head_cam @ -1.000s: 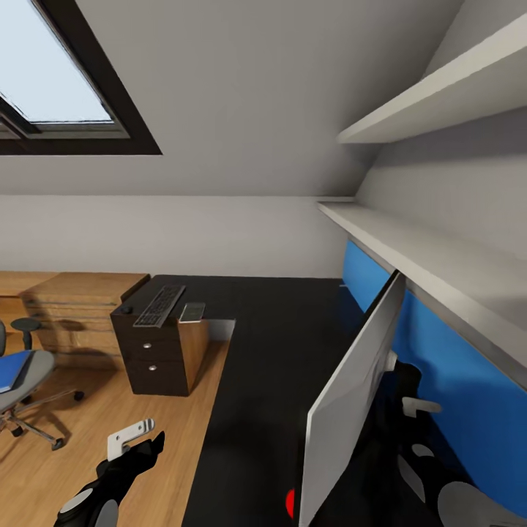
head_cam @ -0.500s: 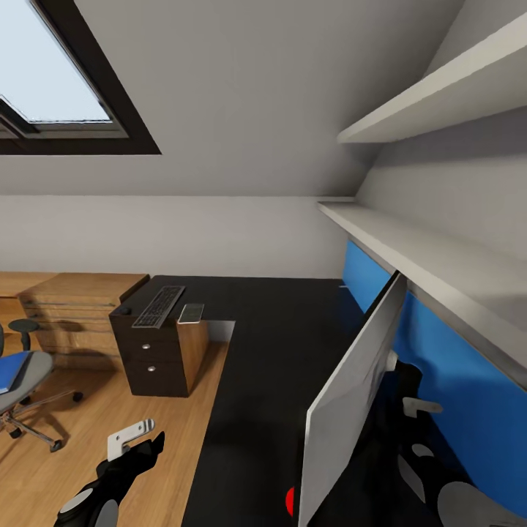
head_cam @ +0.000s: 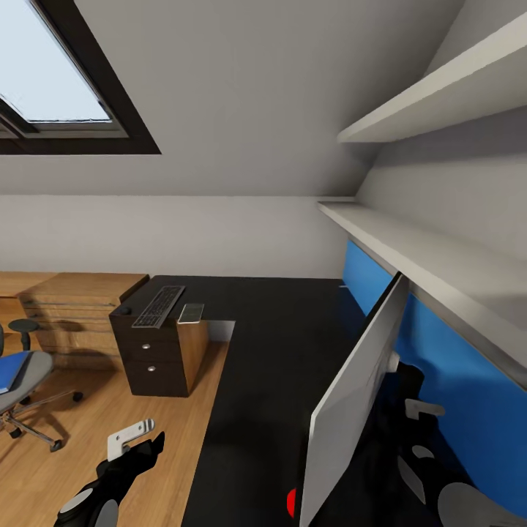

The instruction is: In the bedroom, organize the workspace by keeping the computer under the desk, ensuring the monitor is on the desk, placing the keyboard on the desk next to the monitor, placing the mouse on the desk next to the keyboard, moving the folder from the swivel chair onto the desk next to the mouse, stacking the notebook on top of the folder with the pen on top of the notebook, and positioning the swivel chair next to the desk.

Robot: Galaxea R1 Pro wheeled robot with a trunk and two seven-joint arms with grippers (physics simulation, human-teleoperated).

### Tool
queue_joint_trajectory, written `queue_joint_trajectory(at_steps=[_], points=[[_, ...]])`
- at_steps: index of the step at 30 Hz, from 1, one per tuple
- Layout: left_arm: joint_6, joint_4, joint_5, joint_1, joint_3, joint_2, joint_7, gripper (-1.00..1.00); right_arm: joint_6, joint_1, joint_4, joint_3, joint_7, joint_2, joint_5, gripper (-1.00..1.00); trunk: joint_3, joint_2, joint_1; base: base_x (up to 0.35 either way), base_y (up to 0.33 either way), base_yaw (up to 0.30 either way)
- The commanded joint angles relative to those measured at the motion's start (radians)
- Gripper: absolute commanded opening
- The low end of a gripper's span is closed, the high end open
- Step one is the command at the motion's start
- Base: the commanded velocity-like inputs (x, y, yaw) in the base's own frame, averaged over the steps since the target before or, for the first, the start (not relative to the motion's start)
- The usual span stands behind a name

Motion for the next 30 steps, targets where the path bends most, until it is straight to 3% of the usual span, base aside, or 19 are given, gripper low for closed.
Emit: queue_joint_trajectory(at_steps=[1, 10, 30], points=[[0.004, -0.002, 0.011, 0.0, 0.0, 0.0, 0.007, 1.0, -0.005, -0.001, 0.001, -0.004, 0.003, 0.0, -0.003, 1.0, -0.001, -0.001, 0.0, 0.0, 0.0, 0.0], [0.004, -0.002, 0.011, 0.0, 0.0, 0.0, 0.007, 1.0, -0.005, -0.001, 0.001, -0.004, 0.004, 0.0, -0.002, 1.0, -0.001, -0.001, 0.0, -0.009, 0.0, 0.0], [0.006, -0.002, 0.011, 0.0, 0.0, 0.0, 0.007, 1.0, -0.005, -0.001, -0.003, -0.003, 0.004, 0.002, -0.002, 1.0, -0.001, -0.001, 0.0, -0.331, 0.006, 0.0]])
